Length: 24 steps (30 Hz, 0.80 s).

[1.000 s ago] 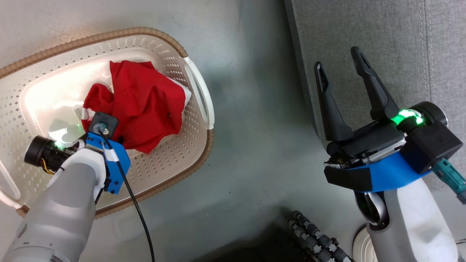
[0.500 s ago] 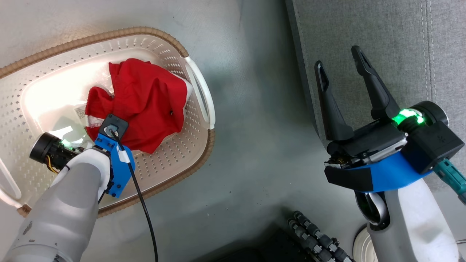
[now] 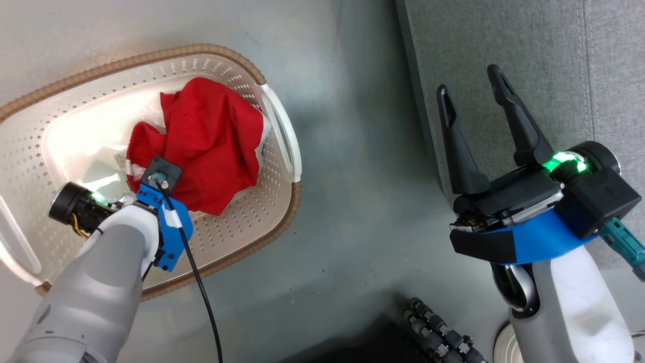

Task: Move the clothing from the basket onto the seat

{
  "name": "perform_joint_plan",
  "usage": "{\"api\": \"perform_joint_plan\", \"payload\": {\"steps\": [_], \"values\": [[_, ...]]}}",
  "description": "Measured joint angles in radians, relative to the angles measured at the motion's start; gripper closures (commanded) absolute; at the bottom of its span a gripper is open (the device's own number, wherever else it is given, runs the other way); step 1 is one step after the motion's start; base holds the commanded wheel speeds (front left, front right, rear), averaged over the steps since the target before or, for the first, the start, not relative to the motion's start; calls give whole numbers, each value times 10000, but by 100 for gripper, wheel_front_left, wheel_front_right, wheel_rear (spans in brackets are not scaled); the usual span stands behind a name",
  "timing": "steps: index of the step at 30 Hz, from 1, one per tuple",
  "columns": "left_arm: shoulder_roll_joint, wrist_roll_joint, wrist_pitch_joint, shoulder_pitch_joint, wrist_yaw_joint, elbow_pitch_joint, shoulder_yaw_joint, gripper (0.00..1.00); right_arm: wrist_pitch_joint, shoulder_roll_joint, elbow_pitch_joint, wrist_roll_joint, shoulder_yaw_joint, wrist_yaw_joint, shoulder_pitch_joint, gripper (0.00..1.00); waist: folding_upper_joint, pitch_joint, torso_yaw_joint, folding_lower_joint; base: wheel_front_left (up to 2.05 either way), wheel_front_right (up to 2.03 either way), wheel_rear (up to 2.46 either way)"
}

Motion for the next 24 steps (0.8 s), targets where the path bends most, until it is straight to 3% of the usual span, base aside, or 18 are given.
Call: {"api": "perform_joint_plan", "payload": {"steps": [11,24], "values": [[-853,-397,-1158,308,-2,-150,-176,100,125,10,568,-286,-244,0,208,0,0,-997,442,-1,0,0,0],[-1785,-1365,-2347,1299,-35,-815,-546,100,849,-385,1599,-637,-320,0,1327,0,0,-3731,1427,-2,0,0,0]]}}
